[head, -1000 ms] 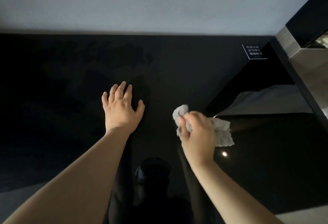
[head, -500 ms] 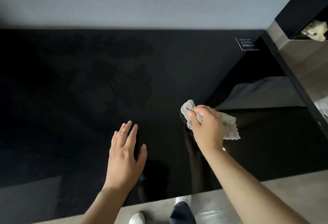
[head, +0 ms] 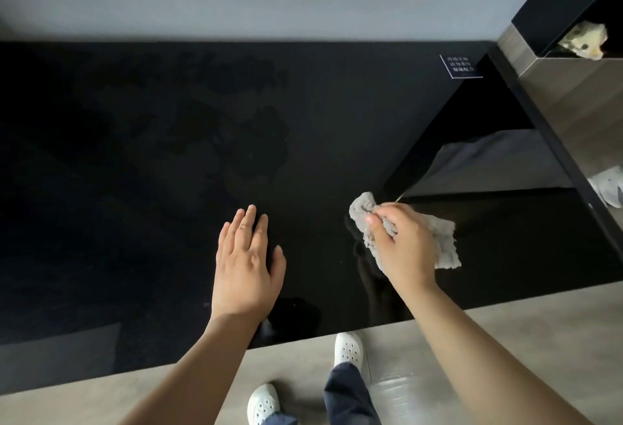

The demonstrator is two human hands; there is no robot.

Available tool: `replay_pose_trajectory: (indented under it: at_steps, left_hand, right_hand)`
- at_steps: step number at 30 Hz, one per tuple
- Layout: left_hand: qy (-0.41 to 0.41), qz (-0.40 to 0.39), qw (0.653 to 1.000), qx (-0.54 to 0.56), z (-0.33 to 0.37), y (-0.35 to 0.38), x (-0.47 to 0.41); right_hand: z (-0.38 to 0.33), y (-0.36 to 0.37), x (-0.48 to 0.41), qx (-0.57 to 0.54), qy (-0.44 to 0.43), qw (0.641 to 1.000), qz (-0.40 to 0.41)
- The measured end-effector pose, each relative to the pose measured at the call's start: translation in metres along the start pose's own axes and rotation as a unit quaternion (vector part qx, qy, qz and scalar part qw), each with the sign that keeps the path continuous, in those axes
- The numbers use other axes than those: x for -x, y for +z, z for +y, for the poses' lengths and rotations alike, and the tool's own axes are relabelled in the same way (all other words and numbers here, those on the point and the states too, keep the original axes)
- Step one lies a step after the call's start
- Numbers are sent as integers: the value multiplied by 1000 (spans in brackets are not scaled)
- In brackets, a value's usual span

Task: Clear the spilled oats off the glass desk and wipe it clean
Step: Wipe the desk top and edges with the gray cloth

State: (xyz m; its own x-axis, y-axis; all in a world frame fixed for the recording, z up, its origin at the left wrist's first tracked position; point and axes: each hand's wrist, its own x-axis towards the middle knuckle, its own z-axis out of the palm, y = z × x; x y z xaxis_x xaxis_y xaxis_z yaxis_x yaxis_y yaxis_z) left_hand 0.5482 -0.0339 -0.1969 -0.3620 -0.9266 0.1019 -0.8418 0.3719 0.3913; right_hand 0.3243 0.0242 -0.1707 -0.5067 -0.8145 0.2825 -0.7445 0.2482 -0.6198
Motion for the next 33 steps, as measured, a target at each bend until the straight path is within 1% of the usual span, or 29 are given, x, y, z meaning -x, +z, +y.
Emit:
replay_pose_trajectory:
  at_steps: [2, 5, 7, 11, 15, 16, 17, 20, 21, 23, 24, 26, 28, 30, 31, 33]
  left_hand:
    - [-1, 3, 1000, -1, 0, 0, 1]
    - [-2, 2, 1000, -5, 1, 0, 1]
    - [-4, -1, 1000, -7, 2, -1, 1]
    - [-6, -6, 1000, -10, 2, -1, 1]
    - [-7, -5, 1000, -3, 2, -2, 0]
    - [-8, -6, 1000, -2, 2, -2, 0]
    - [-8, -6, 1000, -1, 2, -2, 0]
    - [-5, -6, 1000, 3, 2, -3, 0]
    - [-4, -6, 1000, 5, 2, -3, 0]
    - [-3, -8, 1000, 7, 1, -3, 1]
    - [-1, -10, 1000, 7, 1, -3, 1]
    - [0, -13, 1000, 9, 1, -4, 1]
    - [-2, -16, 1000, 9, 1, -6, 1]
    - [0, -16, 1000, 10, 2, -7, 1]
    - [2, -17, 1000, 11, 2, -7, 1]
    - [3, -19, 1000, 13, 2, -8, 1]
  right_hand:
    - [2, 9, 10, 28, -4, 1000, 1]
    - [-4, 7, 45, 19, -36, 999, -14]
    - [-8, -1, 69, 15, -39, 999, -34]
    - [-18, -12, 99, 4, -30, 995, -91]
    - [-25, -36, 103, -54, -35, 984, -166]
    - [-26, -42, 98, -69, -34, 984, -161]
    - [-27, -44, 91, -77, -32, 987, -137]
    - [-28, -29, 59, -38, -19, 998, -39]
    - [-29, -19, 51, -22, -8, 999, -22]
    - [-29, -1, 55, -5, 3, 1000, -21]
    - [-30, 2, 64, -5, -7, 999, -34]
    - [-32, -5, 87, -27, -36, 995, -93]
    - [-35, -23, 111, -50, -48, 981, -182]
    - [-37, -38, 130, -64, -34, 962, -263]
    - [-39, -44, 137, -73, -19, 957, -279]
    - [-44, -50, 142, -100, 25, 963, -250]
